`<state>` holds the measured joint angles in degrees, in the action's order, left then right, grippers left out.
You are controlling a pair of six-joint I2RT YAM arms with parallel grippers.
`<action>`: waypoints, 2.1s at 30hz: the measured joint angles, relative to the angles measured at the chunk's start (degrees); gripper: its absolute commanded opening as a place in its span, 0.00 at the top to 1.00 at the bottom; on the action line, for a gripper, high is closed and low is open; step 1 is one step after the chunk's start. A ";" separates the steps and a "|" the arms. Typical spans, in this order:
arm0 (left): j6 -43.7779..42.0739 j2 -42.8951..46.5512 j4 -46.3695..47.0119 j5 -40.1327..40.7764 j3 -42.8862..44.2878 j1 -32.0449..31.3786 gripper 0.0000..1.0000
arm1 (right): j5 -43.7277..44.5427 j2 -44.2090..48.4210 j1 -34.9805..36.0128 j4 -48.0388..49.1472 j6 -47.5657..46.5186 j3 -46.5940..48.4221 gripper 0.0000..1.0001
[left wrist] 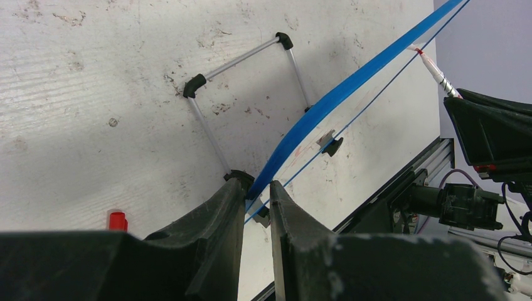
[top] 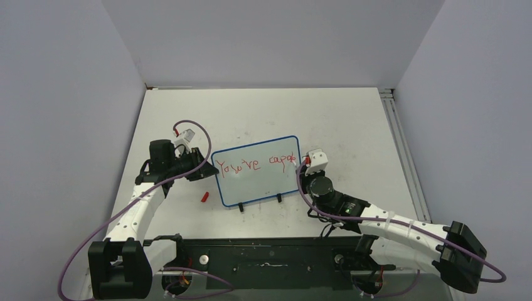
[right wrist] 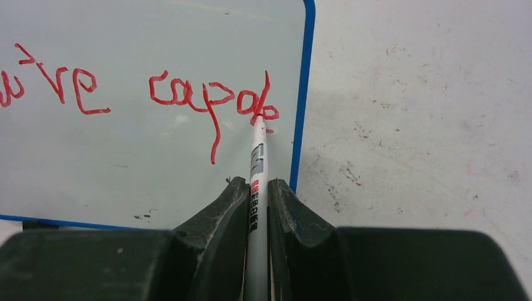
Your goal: Write a sentence on the whiteboard
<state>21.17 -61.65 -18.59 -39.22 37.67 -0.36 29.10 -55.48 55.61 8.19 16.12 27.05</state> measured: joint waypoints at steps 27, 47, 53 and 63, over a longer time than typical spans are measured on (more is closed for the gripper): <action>0.00 0.00 -0.02 -0.02 0.00 -0.20 0.80 | 1.97 -0.15 -1.51 -1.33 -2.60 4.48 0.95; 0.00 0.00 -0.02 0.00 0.00 -0.20 0.81 | -0.87 -1.44 -4.28 -0.46 -3.52 4.48 0.95; 0.00 0.00 -0.02 0.00 0.00 -0.20 0.81 | -1.05 -1.42 -4.31 -0.46 -3.13 4.48 0.95; 0.00 0.00 -0.02 0.00 0.00 -0.20 0.81 | -1.25 -0.37 -4.22 -1.44 -0.22 3.37 0.95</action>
<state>21.17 -61.65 -18.61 -39.22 37.67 -0.56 27.86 -55.86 51.40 6.74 15.90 30.41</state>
